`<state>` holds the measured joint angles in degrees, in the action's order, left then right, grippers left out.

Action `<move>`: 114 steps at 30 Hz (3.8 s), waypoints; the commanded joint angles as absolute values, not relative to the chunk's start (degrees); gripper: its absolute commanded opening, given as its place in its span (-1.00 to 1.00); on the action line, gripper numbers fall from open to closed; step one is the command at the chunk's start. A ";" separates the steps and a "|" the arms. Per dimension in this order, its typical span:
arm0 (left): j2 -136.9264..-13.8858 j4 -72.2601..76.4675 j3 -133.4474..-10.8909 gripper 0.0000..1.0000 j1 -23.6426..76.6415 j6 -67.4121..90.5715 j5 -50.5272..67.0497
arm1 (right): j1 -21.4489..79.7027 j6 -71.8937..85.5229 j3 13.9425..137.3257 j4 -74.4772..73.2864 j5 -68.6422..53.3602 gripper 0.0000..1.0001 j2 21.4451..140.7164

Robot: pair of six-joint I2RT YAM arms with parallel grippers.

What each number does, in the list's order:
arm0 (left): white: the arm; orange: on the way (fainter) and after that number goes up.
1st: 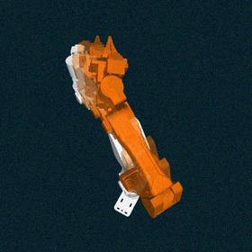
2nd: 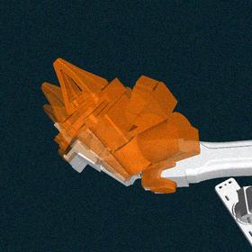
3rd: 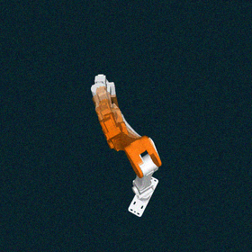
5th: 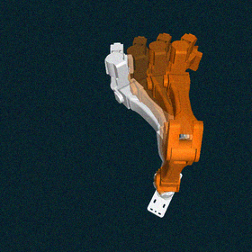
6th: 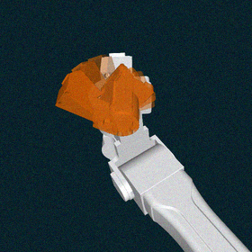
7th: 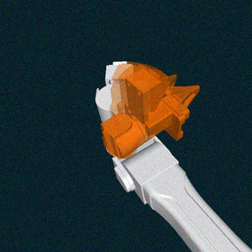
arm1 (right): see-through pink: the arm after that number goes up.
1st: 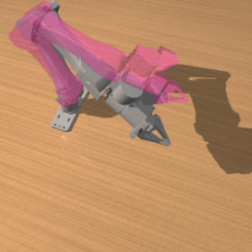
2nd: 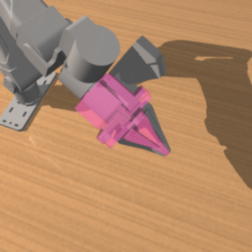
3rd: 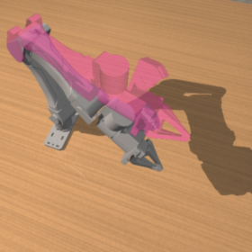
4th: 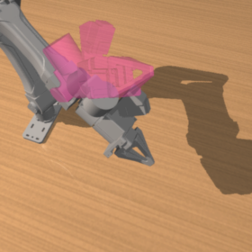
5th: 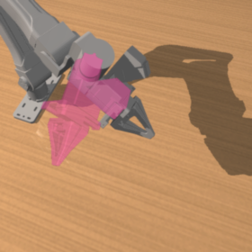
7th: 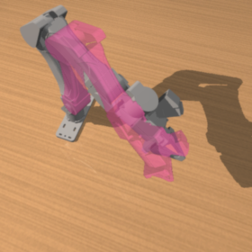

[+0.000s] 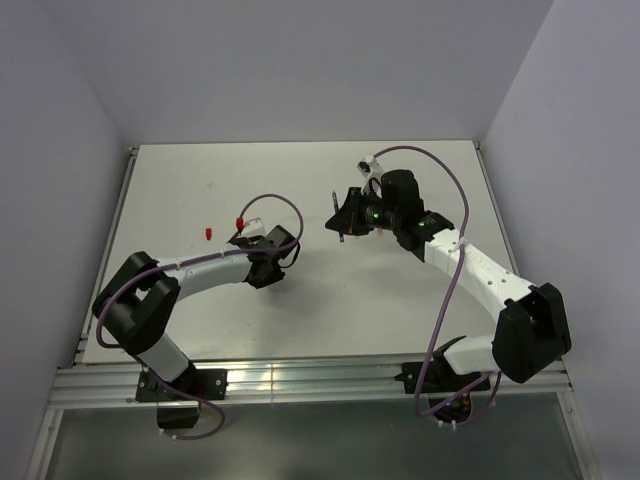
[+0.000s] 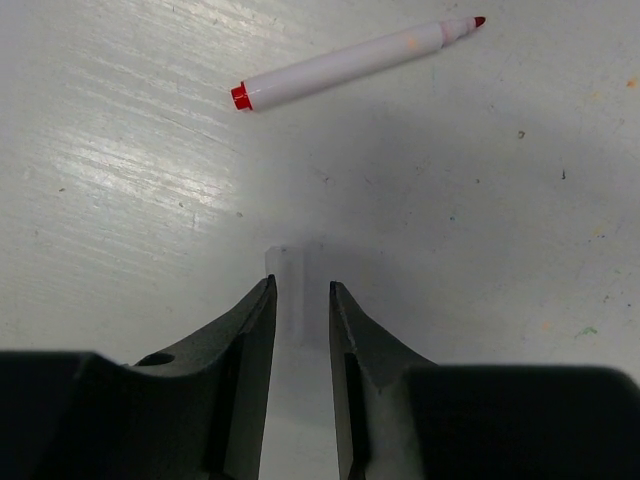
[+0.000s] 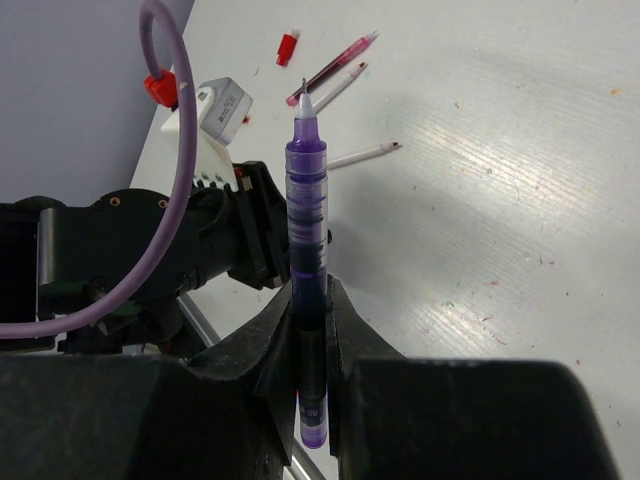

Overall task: Insert the pens into the pen caps
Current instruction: Move the pen cap to the center of the board, then insert the pen cap onto the pen.

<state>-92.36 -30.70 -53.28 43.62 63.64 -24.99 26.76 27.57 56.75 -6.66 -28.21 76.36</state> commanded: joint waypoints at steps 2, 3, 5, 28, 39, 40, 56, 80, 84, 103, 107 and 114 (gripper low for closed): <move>-93.43 -29.36 -53.70 -0.36 44.03 62.93 -24.26 | 27.07 26.98 56.25 -4.57 -29.00 -1.00 75.15; -93.60 -29.27 -53.44 -0.36 44.03 63.02 -24.26 | 27.07 27.07 56.25 -4.48 -29.00 -1.00 75.15; -94.04 -29.09 -53.17 -0.38 44.03 63.11 -24.00 | 27.07 26.98 56.16 -4.48 -29.09 -1.00 75.15; -95.54 -24.61 -49.92 -0.99 43.95 63.54 -20.39 | 26.98 27.25 55.99 -3.60 -30.23 -1.00 75.94; -88.42 -22.32 -50.97 -0.99 43.95 60.91 -17.23 | 27.07 26.28 56.51 -4.66 -28.92 -1.00 76.03; -87.81 -22.32 -51.15 -0.99 43.95 60.65 -16.97 | 27.16 26.28 56.60 -4.57 -28.92 -1.00 76.11; -73.14 -20.66 -54.23 -0.99 42.19 58.54 -16.09 | 28.47 25.93 57.39 -5.45 -27.95 -1.00 74.79; -54.93 6.85 -49.04 -0.99 29.53 50.89 3.16 | 42.10 26.54 67.76 -2.73 -35.33 -1.00 80.68; -54.49 7.38 -49.92 -0.99 28.48 50.63 3.87 | 42.36 26.11 67.32 -2.81 -35.24 -1.00 80.60; -57.57 11.08 -49.39 -0.99 26.89 52.38 9.32 | 44.21 24.78 67.59 -3.87 -34.63 -1.00 81.04; -56.95 10.81 -49.22 -0.99 26.89 52.12 9.49 | 44.21 24.70 67.85 -4.22 -33.93 -1.00 81.65; -56.95 11.16 -48.51 -0.99 26.81 52.03 10.46 | 44.12 24.34 68.29 -4.84 -32.26 -1.00 81.30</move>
